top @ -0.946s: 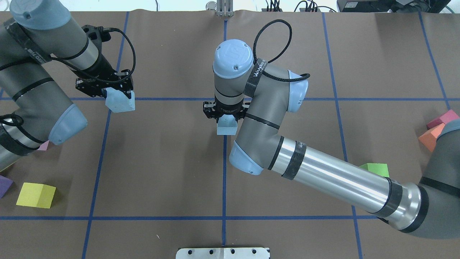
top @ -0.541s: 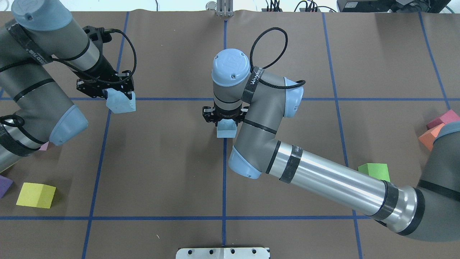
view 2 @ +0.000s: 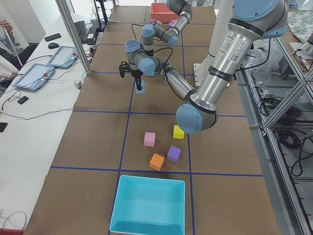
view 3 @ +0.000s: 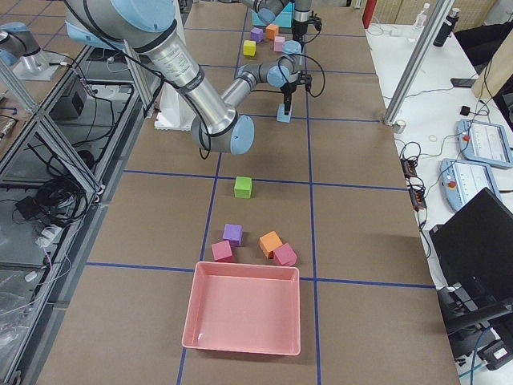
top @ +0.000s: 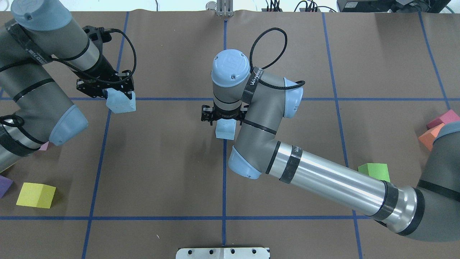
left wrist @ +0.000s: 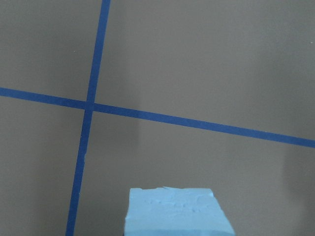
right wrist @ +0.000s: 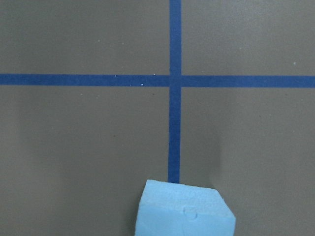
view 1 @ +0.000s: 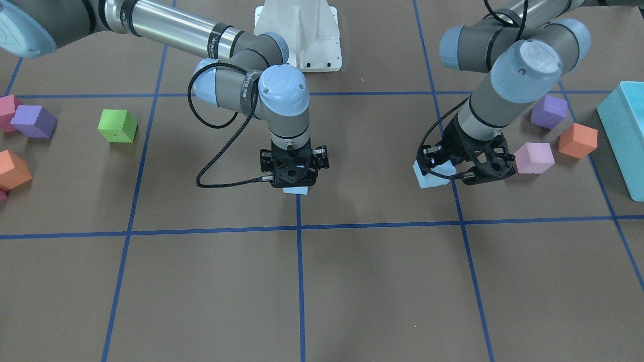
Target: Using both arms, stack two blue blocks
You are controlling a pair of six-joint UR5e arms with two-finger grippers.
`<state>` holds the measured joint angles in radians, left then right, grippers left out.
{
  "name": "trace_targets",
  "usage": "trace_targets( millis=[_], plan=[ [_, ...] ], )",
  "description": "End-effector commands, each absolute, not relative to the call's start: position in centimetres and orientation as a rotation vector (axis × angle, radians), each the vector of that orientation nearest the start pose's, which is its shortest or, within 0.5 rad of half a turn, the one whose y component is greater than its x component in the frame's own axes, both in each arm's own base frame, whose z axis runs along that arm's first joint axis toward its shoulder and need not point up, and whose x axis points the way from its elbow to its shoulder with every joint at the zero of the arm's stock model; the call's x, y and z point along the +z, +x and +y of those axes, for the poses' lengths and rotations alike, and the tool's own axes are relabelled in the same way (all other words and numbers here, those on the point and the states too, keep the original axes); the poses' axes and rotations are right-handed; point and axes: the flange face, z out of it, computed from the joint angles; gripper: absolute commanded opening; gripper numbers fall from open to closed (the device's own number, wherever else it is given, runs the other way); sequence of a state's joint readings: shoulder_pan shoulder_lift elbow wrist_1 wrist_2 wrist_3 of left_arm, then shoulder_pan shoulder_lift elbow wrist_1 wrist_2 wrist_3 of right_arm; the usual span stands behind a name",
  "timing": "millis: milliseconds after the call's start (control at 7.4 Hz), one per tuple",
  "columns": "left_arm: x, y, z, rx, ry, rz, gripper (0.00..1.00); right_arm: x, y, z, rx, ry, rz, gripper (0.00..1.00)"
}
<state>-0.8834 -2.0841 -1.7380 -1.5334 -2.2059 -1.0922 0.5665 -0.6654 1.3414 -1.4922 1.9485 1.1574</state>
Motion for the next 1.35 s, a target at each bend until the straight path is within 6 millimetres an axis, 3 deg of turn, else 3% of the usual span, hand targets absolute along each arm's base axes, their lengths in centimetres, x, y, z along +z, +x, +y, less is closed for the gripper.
trace_targets(
  millis=[0, 135, 405, 541, 676, 946, 1216],
  plan=[
    [25.5, 37.1, -54.9, -0.181, -0.096, 0.876, 0.46, 17.2, -55.4, -53.1, 0.057, 0.073, -0.856, 1.00],
    [23.2, 39.7, -55.3, -0.175, -0.062, 0.867, 0.45, 19.1, -52.4, -55.8, 0.077, 0.093, -0.836, 1.00],
    [18.4, 46.4, -55.6, -0.128, -0.039, 0.854, 0.45, 25.0, -44.9, -60.9, -0.005, 0.108, -0.807, 1.00],
    [16.4, 49.4, -54.8, -0.100, -0.023, 0.846, 0.45, 27.8, -41.3, -62.7, -0.053, 0.120, -0.795, 1.00],
    [14.9, 51.9, -53.6, -0.059, -0.002, 0.846, 0.44, 29.8, -39.2, -63.7, -0.078, 0.135, -0.773, 1.00],
    [12.5, 55.8, -52.1, -0.019, -0.007, 0.843, 0.44, 32.0, -37.5, -64.0, -0.070, 0.147, -0.781, 1.00],
    [12.5, 57.1, -51.3, -0.005, -0.012, 0.852, 0.44, 35.0, -36.9, -63.4, -0.084, 0.184, -0.803, 1.00]
  ],
)
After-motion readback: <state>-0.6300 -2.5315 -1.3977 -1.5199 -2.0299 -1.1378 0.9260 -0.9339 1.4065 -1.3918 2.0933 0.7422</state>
